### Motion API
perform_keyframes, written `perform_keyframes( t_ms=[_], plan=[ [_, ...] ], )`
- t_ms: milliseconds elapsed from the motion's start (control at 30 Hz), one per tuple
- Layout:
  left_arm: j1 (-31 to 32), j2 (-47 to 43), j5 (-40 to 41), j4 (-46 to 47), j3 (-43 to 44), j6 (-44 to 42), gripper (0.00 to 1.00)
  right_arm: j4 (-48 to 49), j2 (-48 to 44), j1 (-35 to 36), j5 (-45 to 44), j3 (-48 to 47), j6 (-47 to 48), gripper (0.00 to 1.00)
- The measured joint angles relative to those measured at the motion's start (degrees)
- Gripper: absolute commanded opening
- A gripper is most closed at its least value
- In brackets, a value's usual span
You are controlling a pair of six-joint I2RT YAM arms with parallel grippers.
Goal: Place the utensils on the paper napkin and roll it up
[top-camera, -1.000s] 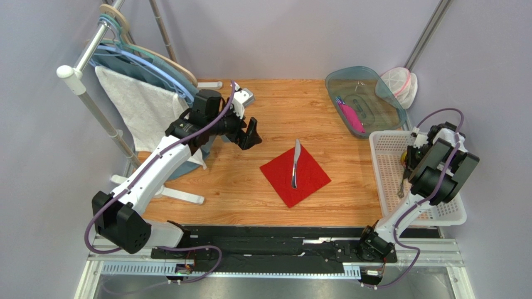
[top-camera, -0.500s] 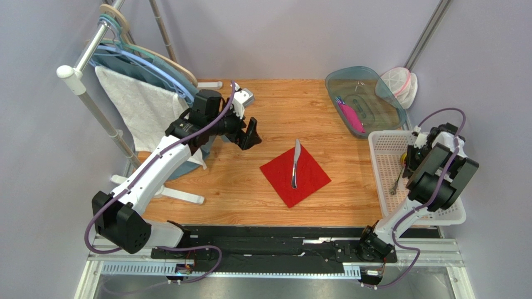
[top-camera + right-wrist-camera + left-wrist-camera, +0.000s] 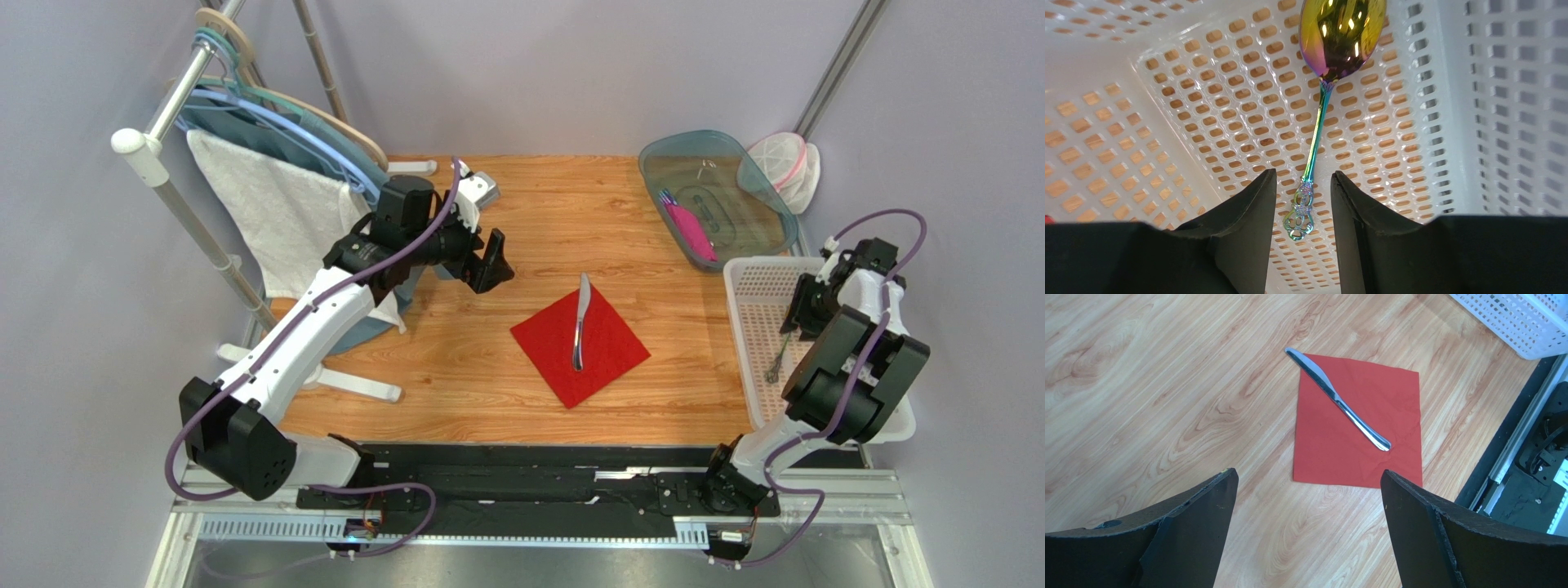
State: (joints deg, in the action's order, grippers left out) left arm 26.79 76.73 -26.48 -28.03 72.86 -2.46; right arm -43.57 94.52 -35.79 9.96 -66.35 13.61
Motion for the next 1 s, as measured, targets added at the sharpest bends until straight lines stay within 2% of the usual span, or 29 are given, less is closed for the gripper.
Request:
perform_keyframes(
  t_ms=[233,500,733,833,1000],
  plan=[
    [0.00,-0.48,0.13,0.50,-0.02,0.31,0.96,8.02,-0.13,0.11,-1.38,8.28,-0.79,0.38],
    [0.00,-0.55,0.70,0.52,-0.04,0.44,0.96,12.68,0.09,0.11,-1.55,9.31,-0.70,0.27],
    [0.00,-0.55,1.11,0.59,-0.04,0.48,0.96,14.14,1.90,0.11,-1.53,9.22,-0.24,0.27],
    [0.00,-0.55,1.14,0.61,-0.04,0.48,0.96,14.29,2.08,0.11,-1.55,9.18,0.00,0.21],
    [0.00,-0.55,1.27,0.61,-0.04,0.50,0.96,14.75,2.16,0.11,-1.33,9.14,0.42,0.03]
  ],
)
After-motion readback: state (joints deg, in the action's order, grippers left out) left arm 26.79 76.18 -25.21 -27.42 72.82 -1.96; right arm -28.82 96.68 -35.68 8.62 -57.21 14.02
